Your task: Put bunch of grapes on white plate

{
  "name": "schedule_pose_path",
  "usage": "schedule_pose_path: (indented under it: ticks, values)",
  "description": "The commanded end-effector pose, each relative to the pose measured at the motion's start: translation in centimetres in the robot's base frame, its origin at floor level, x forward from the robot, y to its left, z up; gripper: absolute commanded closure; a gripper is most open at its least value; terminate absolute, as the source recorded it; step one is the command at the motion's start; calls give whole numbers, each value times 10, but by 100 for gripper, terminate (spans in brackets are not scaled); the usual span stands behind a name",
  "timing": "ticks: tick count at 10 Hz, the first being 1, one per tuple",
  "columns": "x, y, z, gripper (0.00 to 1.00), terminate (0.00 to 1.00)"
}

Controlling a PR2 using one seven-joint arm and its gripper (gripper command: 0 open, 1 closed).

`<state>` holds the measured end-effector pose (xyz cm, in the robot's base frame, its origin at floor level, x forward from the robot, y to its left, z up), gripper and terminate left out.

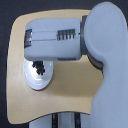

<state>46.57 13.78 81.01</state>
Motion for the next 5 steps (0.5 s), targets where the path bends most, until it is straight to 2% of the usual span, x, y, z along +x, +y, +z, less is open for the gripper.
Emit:
schedule_pose_path:
  ticks: [1, 5]
  values:
    - [10, 14, -43, 100, 0]
    - [18, -3, -65, 100, 0]
